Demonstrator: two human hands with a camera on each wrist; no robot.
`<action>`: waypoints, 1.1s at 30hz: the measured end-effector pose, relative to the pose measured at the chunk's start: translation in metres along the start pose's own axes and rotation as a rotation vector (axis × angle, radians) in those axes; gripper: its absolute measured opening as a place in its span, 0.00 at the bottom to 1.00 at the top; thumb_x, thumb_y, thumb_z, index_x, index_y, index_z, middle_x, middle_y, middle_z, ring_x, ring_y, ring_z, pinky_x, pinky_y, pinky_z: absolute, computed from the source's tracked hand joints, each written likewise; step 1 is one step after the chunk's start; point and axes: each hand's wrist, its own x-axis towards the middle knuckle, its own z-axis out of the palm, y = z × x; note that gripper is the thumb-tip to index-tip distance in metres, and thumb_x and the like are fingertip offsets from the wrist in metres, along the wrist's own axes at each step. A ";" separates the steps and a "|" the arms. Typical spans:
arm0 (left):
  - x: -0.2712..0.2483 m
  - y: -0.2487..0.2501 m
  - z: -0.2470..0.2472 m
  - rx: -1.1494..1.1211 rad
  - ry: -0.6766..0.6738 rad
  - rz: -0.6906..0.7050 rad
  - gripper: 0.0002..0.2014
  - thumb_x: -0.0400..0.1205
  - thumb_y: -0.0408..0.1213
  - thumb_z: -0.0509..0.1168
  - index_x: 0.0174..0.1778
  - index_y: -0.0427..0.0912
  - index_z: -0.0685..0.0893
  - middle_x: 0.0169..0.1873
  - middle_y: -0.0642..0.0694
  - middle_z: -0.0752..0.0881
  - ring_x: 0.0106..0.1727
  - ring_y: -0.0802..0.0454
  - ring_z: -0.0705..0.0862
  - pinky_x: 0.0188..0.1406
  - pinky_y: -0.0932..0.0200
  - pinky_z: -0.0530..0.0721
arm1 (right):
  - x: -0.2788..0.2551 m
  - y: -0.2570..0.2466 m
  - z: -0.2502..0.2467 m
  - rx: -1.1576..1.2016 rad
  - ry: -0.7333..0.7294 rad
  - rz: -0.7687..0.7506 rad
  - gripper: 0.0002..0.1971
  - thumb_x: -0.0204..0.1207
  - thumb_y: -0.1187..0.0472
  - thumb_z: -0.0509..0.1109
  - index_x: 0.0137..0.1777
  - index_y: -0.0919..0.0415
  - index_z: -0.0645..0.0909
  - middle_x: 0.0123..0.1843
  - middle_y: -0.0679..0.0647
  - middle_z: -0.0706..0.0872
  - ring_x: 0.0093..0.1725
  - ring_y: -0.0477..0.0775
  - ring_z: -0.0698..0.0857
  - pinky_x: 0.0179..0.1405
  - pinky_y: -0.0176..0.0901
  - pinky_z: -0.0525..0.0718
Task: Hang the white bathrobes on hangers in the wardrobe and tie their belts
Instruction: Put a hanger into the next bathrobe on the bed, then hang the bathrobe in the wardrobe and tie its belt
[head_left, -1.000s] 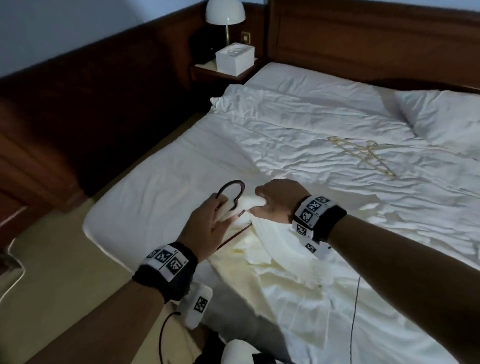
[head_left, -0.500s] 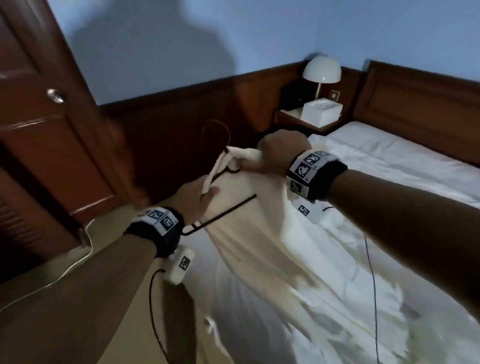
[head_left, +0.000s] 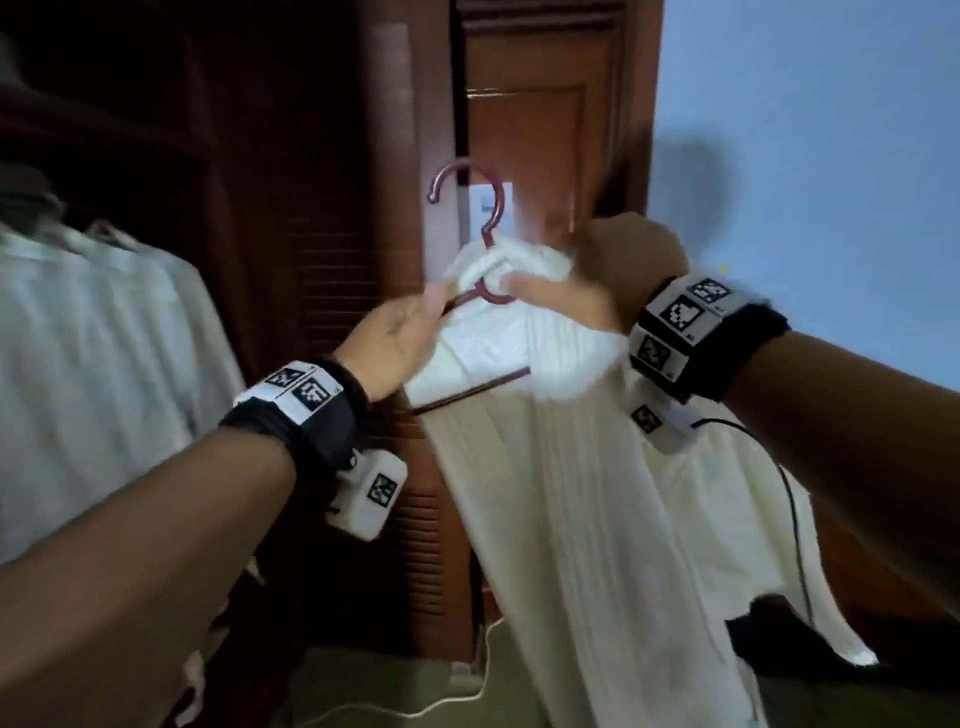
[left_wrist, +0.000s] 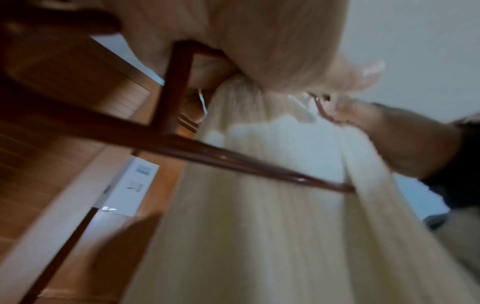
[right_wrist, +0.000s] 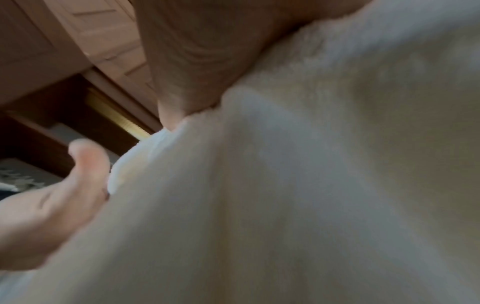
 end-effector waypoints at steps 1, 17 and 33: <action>-0.008 -0.012 -0.023 -0.056 0.029 -0.079 0.33 0.76 0.71 0.59 0.43 0.41 0.88 0.35 0.51 0.85 0.34 0.57 0.80 0.36 0.59 0.77 | 0.016 -0.024 0.013 0.029 0.004 -0.055 0.44 0.63 0.14 0.49 0.34 0.58 0.82 0.32 0.51 0.82 0.37 0.59 0.82 0.36 0.46 0.77; -0.102 -0.198 -0.299 0.939 0.517 -0.787 0.12 0.77 0.33 0.63 0.27 0.40 0.73 0.26 0.42 0.80 0.33 0.38 0.84 0.31 0.53 0.78 | 0.237 -0.312 0.191 0.214 0.113 -0.627 0.35 0.70 0.24 0.47 0.28 0.53 0.79 0.26 0.49 0.80 0.26 0.52 0.80 0.28 0.41 0.79; -0.026 -0.232 -0.500 1.199 0.765 -0.782 0.05 0.75 0.31 0.62 0.35 0.45 0.75 0.34 0.48 0.82 0.38 0.44 0.81 0.39 0.53 0.79 | 0.409 -0.629 0.241 1.139 -0.372 -0.771 0.38 0.58 0.33 0.70 0.70 0.45 0.74 0.51 0.49 0.83 0.49 0.50 0.82 0.36 0.41 0.74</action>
